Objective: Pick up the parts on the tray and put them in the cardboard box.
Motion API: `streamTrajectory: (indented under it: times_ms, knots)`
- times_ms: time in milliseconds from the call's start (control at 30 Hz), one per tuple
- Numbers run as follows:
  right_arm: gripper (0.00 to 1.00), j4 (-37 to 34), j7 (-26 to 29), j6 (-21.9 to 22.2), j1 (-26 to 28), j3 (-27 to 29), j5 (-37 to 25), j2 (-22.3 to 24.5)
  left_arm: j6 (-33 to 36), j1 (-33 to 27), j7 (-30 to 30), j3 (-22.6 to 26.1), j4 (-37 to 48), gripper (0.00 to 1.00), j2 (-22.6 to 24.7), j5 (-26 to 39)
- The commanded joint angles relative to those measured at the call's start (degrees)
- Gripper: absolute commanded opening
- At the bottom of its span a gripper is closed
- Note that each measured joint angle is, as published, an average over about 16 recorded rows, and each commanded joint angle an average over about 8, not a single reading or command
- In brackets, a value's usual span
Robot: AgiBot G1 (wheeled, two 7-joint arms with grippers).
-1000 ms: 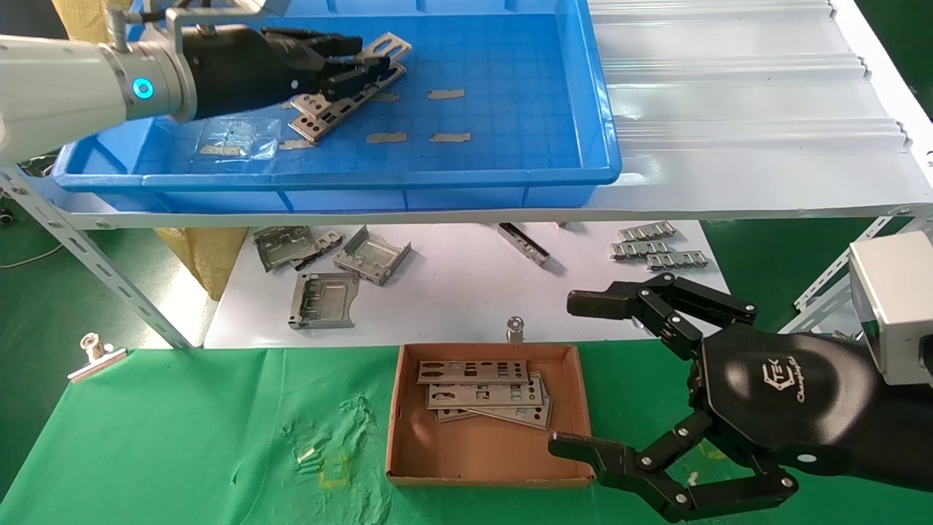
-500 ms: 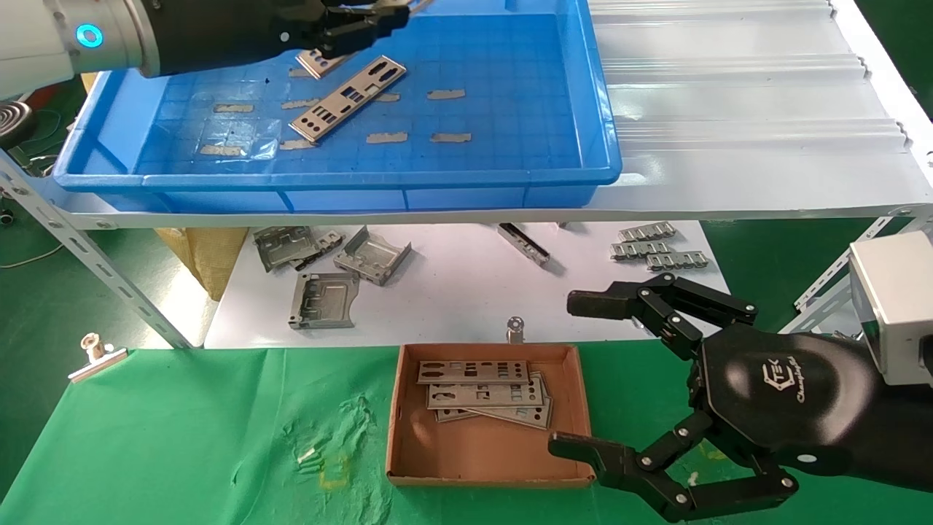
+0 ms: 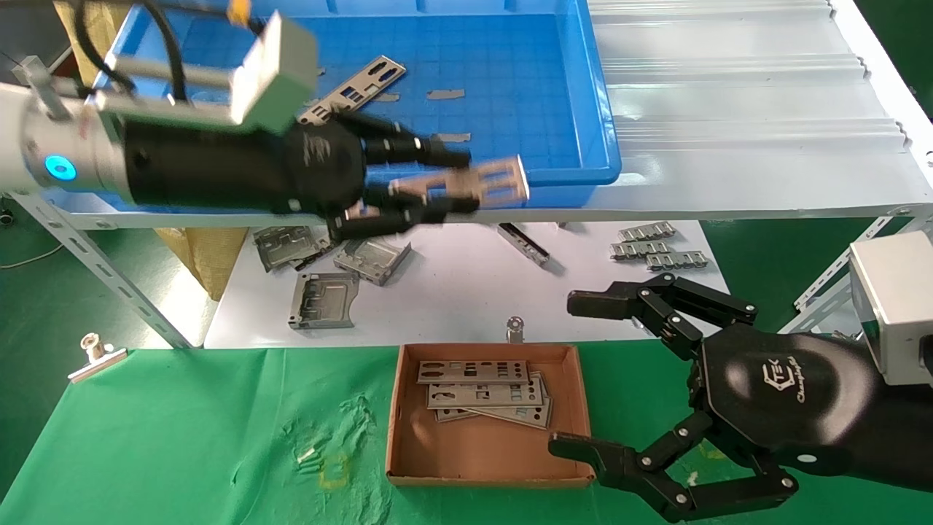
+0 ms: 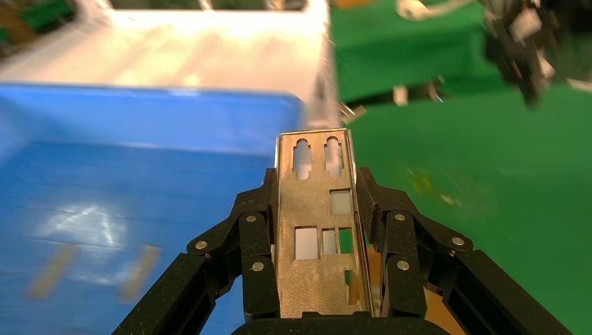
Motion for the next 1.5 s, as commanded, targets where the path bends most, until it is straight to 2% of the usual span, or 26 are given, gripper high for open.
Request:
streamTrajectory:
  times_ms: [33, 167, 267, 400, 600, 733, 767, 1000, 1033, 1300, 1500]
  knots:
    - [1.0, 0.0, 0.0, 0.0, 0.0, 0.0, 0.0, 0.0, 1.02, 2.07, 0.97, 0.85, -2.51, 0.0, -0.24, -0.22]
    - [1.0, 0.0, 0.0, 0.0, 0.0, 0.0, 0.0, 0.0, 0.41, 7.62, 3.13, 3.92, -6.71, 0.0, -0.44, -1.06]
    - [1.0, 0.0, 0.0, 0.0, 0.0, 0.0, 0.0, 0.0, -0.82, 10.52, 5.42, 5.66, -6.84, 0.0, 0.44, -0.96]
    - [1.0, 0.0, 0.0, 0.0, 0.0, 0.0, 0.0, 0.0, -4.36, 13.15, 8.99, 6.92, -3.67, 0.0, 3.28, 0.02]
    - [1.0, 0.0, 0.0, 0.0, 0.0, 0.0, 0.0, 0.0, -13.2, 16.67, 13.08, 7.82, 1.91, 0.0, 8.9, 1.51]
    - [1.0, 0.0, 0.0, 0.0, 0.0, 0.0, 0.0, 0.0, -18.07, 18.59, 14.93, 7.87, 2.73, 0.0, 10.64, 1.23]
    - [1.0, 0.0, 0.0, 0.0, 0.0, 0.0, 0.0, 0.0, -18.91, 19.01, 15.26, 7.86, 2.6, 0.05, 10.79, 1.02]
    - [1.0, 0.0, 0.0, 0.0, 0.0, 0.0, 0.0, 0.0, -21.37, 20.75, 16.79, 8.79, 0.82, 0.92, 10.88, 0.3]
    - [1.0, 0.0, 0.0, 0.0, 0.0, 0.0, 0.0, 0.0, -21.54, 20.86, 16.94, 8.97, 0.68, 1.0, 10.87, 0.24]
    - [1.0, 0.0, 0.0, 0.0, 0.0, 0.0, 0.0, 0.0, -22.0, 21.03, 17.02, 10.21, 0.13, 1.0, 10.83, -0.58]
    - [1.0, 0.0, 0.0, 0.0, 0.0, 0.0, 0.0, 0.0, -19.49, 20.01, 16.55, 10.95, -0.05, 1.0, 10.51, -1.45]
